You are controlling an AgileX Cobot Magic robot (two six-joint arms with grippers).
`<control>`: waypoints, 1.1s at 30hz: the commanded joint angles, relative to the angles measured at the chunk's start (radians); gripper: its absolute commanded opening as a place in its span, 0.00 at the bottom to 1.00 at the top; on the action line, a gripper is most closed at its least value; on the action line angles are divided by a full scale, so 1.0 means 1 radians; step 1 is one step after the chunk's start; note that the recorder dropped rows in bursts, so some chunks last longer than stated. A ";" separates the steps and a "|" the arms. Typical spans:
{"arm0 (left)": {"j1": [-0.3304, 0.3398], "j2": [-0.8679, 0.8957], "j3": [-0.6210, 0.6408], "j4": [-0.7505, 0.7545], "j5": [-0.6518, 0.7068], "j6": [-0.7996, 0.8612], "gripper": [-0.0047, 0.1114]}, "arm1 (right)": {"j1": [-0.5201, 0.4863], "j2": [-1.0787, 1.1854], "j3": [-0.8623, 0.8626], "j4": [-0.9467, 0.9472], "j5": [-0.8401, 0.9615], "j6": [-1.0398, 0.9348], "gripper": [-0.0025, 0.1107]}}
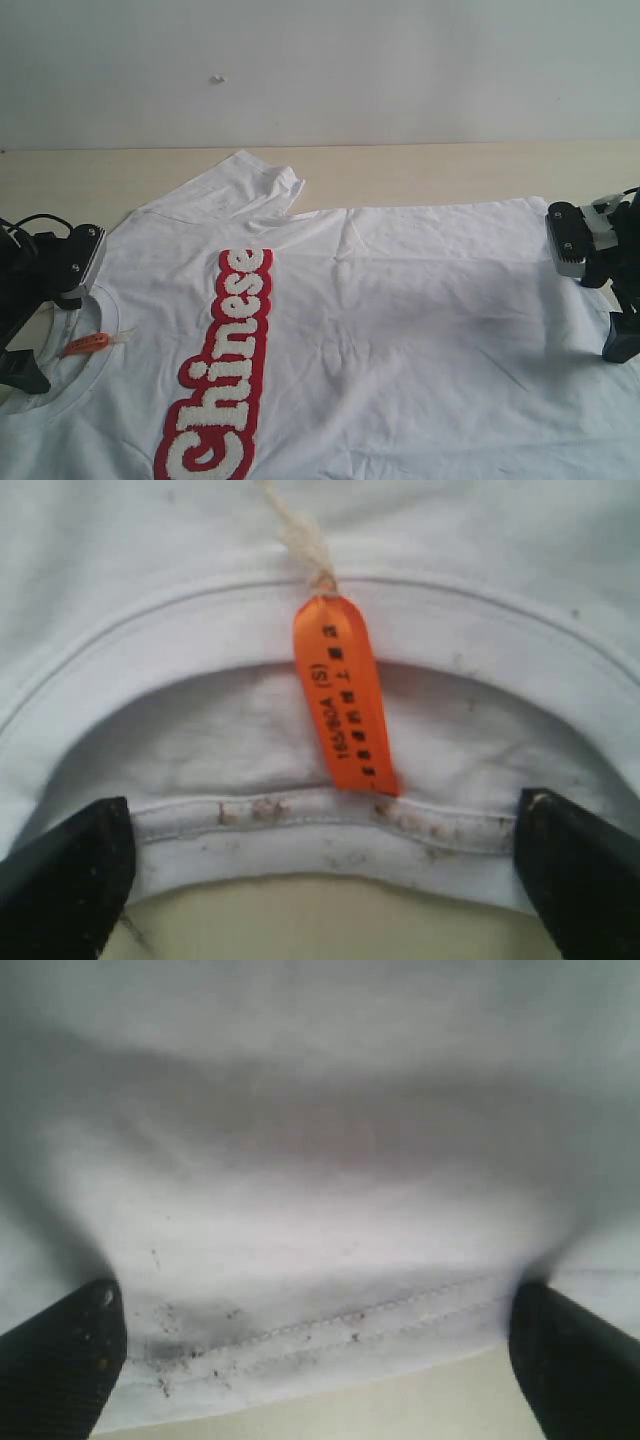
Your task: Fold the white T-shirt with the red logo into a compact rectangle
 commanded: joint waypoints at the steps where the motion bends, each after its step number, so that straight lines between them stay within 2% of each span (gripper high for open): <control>1: -0.004 0.077 0.039 0.014 -0.068 0.000 0.94 | 0.001 0.016 0.001 0.011 -0.033 0.000 0.95; 8: -0.004 0.077 0.039 0.014 -0.068 0.000 0.92 | 0.001 0.016 0.001 0.005 -0.043 0.000 0.94; 10: -0.004 0.077 0.039 0.014 -0.068 0.000 0.87 | 0.001 0.016 0.001 0.005 -0.043 0.002 0.92; 13: -0.004 0.077 0.039 0.014 -0.068 0.000 0.68 | 0.001 0.016 0.001 0.005 -0.043 0.026 0.85; 15: -0.004 0.077 0.039 0.031 -0.068 0.000 0.54 | 0.001 0.016 0.001 0.005 -0.041 0.044 0.77; 17: -0.004 0.077 0.039 0.047 -0.060 0.000 0.44 | 0.001 0.016 0.001 0.005 -0.026 0.039 0.68; 19: -0.004 0.077 0.039 0.052 -0.054 0.000 0.38 | 0.001 0.016 0.001 0.005 0.013 0.012 0.57; 23: -0.004 0.077 0.039 0.057 -0.044 -0.041 0.26 | 0.001 0.016 0.001 0.007 0.054 0.016 0.29; 27: -0.004 0.077 0.039 0.099 -0.042 -0.100 0.06 | 0.001 0.016 0.001 0.008 0.053 0.016 0.02; 33: -0.004 0.070 0.029 0.164 -0.039 -0.165 0.04 | 0.001 0.012 -0.002 0.008 0.064 0.017 0.02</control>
